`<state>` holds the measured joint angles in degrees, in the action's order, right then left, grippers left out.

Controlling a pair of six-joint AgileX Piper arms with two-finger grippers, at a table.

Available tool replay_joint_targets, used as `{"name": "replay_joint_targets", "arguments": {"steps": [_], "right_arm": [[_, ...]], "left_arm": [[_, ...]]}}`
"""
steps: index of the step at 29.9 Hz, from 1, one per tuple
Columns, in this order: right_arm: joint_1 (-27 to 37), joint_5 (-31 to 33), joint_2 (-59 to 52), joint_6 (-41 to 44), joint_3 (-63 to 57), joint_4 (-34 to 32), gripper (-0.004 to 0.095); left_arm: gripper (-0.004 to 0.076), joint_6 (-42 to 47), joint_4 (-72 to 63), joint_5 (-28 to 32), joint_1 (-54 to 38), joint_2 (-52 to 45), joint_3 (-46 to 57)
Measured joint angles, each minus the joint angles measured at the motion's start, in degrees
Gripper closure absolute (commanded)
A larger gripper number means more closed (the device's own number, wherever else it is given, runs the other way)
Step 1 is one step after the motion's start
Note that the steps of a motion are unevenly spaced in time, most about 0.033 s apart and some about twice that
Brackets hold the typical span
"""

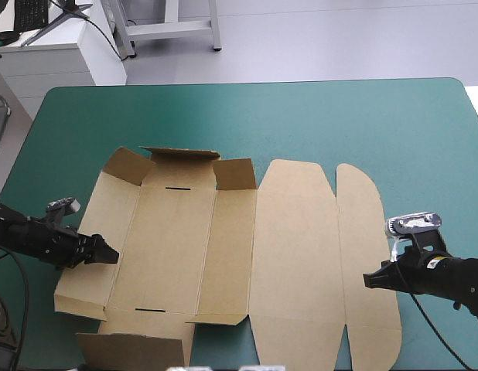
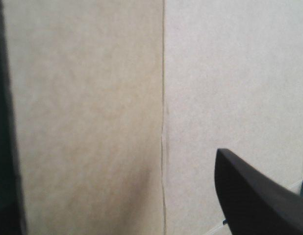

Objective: Fold the box

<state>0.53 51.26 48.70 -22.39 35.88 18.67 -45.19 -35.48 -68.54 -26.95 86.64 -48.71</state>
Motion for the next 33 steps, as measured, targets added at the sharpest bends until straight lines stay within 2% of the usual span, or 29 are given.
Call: {"name": "replay_joint_targets", "arguments": {"steps": [2, 5, 10, 11, 27, 33], "right_arm": [[0.00, 0.00, 0.00, 0.00, 0.00, 0.00, 0.0928], [0.00, 0.00, 0.00, 0.00, 0.00, 0.00, 0.0928], [0.00, 0.00, 0.00, -0.02, 0.00, 0.00, 0.0928], [0.00, 0.05, 0.00, -0.02, 0.00, 0.00, 0.0928], [0.00, 0.16, 0.00, -0.20, 0.00, 0.00, 0.0928], [0.00, 0.20, 0.00, -0.20, 0.00, 0.00, 0.0928]], "left_arm": [[0.0302, -0.14, 0.06, 0.00, 0.58, 0.00, 0.00], [0.0414, -0.18, 0.16, 0.00, 0.64, 0.00, 0.00], [0.0703, -0.32, 0.31, 0.00, 0.64, 0.00, 0.00], [0.0730, -0.32, 0.34, 0.00, 0.64, 0.00, 0.00], [0.0734, 0.68, 0.13, -0.50, 0.91, 0.00, -0.33], [0.0734, 0.21, 4.50, -0.63, 5.41, 0.05, -8.17]]}}
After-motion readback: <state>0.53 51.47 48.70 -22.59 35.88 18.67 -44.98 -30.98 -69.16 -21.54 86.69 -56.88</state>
